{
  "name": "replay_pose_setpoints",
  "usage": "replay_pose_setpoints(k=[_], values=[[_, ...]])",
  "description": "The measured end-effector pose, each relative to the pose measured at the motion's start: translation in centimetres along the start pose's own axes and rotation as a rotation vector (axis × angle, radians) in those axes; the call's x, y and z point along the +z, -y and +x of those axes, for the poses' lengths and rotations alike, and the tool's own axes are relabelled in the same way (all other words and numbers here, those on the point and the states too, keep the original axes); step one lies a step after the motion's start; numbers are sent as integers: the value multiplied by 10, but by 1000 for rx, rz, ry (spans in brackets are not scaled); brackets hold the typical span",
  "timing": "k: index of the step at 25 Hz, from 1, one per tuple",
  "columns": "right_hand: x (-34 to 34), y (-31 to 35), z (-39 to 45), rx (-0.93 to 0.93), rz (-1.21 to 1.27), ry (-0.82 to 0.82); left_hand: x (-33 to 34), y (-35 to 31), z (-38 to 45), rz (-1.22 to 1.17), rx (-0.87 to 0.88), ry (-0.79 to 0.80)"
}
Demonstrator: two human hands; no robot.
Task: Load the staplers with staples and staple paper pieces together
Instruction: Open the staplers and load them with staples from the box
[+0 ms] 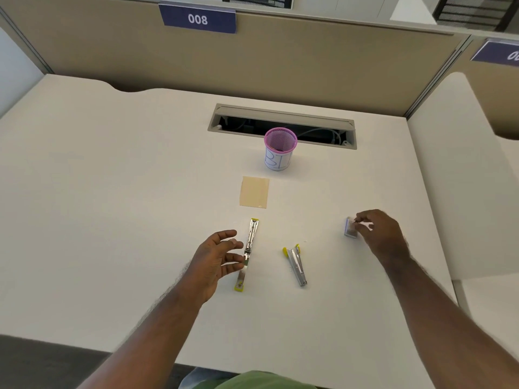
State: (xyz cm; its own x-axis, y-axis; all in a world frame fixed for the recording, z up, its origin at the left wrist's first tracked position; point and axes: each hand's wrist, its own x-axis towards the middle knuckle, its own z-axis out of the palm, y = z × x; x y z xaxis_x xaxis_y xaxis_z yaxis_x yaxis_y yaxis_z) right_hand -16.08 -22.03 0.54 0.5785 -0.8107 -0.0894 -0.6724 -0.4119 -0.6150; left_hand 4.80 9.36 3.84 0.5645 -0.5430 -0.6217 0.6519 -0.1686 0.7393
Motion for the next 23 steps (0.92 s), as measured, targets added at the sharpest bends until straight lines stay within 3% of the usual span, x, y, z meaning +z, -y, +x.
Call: replay_pose_setpoints(k=[5,7,10,14,20,23], values=[[33,55,-25,58,284,-23,-4,5,26,222,135,-257],[54,80,-36,52,424,54,-4,7,37,333,166,-297],[85,113,-47,96,578,224,1,4,53,523,157,-233],[122,139,-54,153,494,326,11,1,66,670,86,-139],[151,142,-59,342,529,272,17,3,72,680,5,-114],[163,143,-64,456,667,287,20,6,72,627,-45,-122]])
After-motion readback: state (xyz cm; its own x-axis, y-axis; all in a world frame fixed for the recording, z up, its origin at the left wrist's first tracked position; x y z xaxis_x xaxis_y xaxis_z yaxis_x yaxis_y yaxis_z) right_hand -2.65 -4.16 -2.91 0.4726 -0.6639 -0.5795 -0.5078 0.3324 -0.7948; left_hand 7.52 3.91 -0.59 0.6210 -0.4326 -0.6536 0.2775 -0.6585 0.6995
